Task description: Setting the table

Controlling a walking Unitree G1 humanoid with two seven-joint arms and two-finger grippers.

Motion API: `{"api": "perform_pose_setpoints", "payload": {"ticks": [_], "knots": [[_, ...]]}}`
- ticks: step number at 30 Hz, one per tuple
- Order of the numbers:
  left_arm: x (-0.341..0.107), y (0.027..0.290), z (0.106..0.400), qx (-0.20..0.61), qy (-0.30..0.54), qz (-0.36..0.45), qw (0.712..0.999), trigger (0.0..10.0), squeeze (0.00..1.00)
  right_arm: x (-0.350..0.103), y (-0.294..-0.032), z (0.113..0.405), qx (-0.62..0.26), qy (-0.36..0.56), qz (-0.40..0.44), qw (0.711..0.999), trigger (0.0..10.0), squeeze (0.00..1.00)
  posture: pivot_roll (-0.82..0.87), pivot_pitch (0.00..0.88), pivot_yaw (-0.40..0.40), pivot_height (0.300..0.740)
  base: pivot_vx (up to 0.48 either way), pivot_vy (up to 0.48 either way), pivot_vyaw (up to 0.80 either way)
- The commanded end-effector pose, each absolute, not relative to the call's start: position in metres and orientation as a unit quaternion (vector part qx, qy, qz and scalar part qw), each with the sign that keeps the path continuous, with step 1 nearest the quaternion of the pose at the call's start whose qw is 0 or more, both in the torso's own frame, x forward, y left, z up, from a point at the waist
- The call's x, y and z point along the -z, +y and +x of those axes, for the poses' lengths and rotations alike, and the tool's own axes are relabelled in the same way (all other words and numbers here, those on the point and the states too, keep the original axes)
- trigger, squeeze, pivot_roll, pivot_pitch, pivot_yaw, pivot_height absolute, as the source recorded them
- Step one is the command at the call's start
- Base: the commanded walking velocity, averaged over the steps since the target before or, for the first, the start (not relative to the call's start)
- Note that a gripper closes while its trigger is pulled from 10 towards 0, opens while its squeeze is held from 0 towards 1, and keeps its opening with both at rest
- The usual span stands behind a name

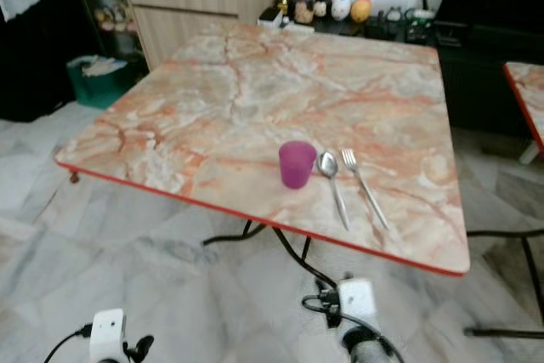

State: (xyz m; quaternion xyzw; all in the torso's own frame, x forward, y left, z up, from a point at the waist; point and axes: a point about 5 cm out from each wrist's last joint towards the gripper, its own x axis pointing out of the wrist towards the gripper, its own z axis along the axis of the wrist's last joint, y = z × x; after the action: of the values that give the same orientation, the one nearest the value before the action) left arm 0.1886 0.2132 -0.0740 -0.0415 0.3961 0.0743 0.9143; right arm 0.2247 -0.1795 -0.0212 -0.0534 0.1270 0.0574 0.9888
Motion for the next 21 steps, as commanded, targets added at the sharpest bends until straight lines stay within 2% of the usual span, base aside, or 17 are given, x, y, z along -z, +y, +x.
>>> {"api": "perform_pose_setpoints", "payload": {"ticks": [1,8,12,21], "knots": [[0.076,0.213,0.186,-0.073,0.401,-0.040,0.912,10.0,0.00,0.025,-0.173,0.223,-0.065,0.138,-0.046,0.987,10.0,0.00,-0.05,0.000,0.002,0.719,0.000,0.000,0.00],[0.076,0.214,0.185,-0.078,0.401,-0.041,0.912,10.0,0.00,0.033,-0.174,0.212,-0.074,0.163,-0.034,0.983,10.0,0.00,-0.05,0.000,-0.006,0.719,0.000,0.000,0.00],[0.076,0.216,0.183,-0.081,0.403,-0.042,0.911,10.0,0.00,0.039,-0.185,0.200,-0.052,0.175,-0.033,0.983,10.0,0.00,-0.06,0.000,-0.007,0.719,0.000,0.000,0.00],[0.077,0.217,0.182,-0.082,0.405,-0.041,0.910,10.0,0.00,0.024,-0.204,0.186,-0.027,0.123,-0.031,0.992,10.0,0.00,-0.07,0.000,-0.005,0.719,0.000,0.000,0.00]]}}
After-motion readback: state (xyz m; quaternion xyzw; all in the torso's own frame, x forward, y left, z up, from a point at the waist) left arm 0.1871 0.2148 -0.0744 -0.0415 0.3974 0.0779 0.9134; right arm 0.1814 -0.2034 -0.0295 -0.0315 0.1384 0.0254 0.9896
